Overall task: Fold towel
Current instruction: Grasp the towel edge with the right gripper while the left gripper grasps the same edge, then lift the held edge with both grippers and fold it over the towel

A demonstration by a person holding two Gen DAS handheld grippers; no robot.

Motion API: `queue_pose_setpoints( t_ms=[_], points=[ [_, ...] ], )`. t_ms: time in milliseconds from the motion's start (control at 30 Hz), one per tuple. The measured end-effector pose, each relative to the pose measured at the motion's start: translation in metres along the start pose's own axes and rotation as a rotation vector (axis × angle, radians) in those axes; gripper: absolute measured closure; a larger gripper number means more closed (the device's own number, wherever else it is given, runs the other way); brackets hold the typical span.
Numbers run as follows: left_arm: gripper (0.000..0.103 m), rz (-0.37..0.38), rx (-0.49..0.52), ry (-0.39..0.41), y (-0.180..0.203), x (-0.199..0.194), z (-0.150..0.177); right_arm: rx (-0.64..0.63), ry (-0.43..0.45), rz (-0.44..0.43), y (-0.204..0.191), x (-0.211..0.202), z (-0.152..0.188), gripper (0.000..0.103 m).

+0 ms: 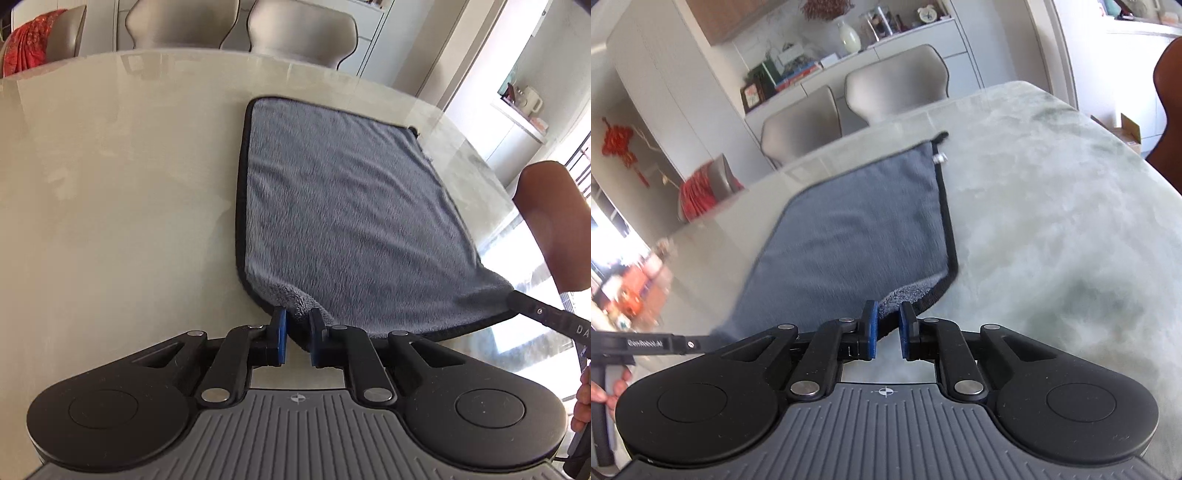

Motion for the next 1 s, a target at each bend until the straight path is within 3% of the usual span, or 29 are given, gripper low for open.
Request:
queue_pose_setpoints(
  t_ms=[467,767,1000],
  points=[
    [0.092,-0.027,0.113,0.164,0.008,0.017,-0.126,-0.036,0.110,-0.043,-0.016,0.048,-0.107,0.090],
    [0.092,-0.050,0.163,0.176,0.004,0.061,-0.184,-0.060,0.132,-0.039,-0.016,0.108,-0.170,0.090],
    [0.092,-0.077,0.172,0.176,-0.007,0.110,-0.227,-0.064,0.108,-0.006,-0.008,0.164,-0.196,0.090]
  ],
)
Point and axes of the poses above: each gripper's, at about its wrist camera, not at the fingertips, and x roughly the way its jaws point, y to its right, z to its underside, the point moved 9 cm from there along x, roughly the way its jaws point, and after that the axes turned 9 degrees about z, right-handed, at the moved point
